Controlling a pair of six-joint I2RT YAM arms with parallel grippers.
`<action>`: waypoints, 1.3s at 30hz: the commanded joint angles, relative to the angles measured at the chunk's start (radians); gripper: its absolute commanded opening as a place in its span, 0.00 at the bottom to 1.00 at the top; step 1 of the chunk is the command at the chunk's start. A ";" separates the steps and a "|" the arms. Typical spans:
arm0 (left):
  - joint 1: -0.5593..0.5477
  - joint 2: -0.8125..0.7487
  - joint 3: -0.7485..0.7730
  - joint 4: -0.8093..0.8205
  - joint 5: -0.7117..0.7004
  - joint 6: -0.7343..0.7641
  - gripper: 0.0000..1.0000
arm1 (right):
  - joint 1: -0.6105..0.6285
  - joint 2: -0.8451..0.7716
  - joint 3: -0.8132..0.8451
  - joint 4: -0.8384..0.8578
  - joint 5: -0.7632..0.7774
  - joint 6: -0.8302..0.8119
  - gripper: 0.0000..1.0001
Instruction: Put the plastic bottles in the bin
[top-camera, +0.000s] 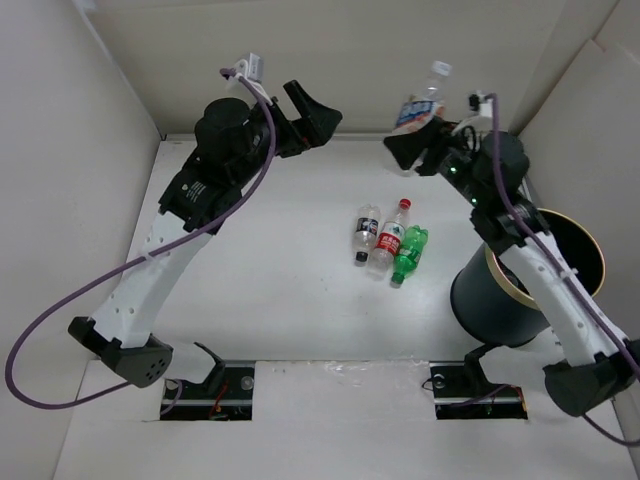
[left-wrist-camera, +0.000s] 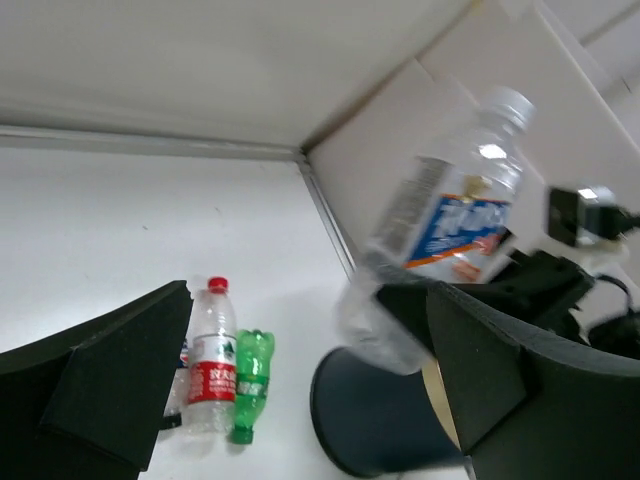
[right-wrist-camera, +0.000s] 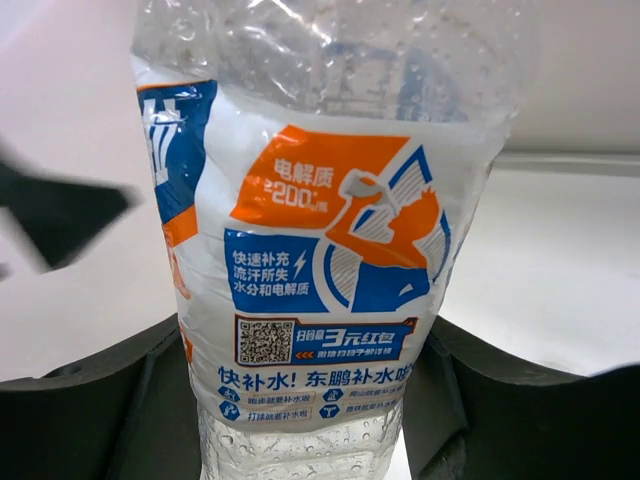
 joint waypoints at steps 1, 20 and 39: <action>-0.001 -0.031 0.058 -0.071 -0.186 -0.020 1.00 | -0.079 -0.133 0.014 -0.192 0.233 -0.067 0.07; -0.022 0.217 -0.070 -0.045 -0.078 0.058 1.00 | -0.410 -0.657 -0.158 -0.714 0.843 0.106 1.00; -0.110 0.464 -0.053 -0.049 -0.110 0.068 1.00 | -0.410 -0.642 -0.029 -0.774 0.794 0.119 1.00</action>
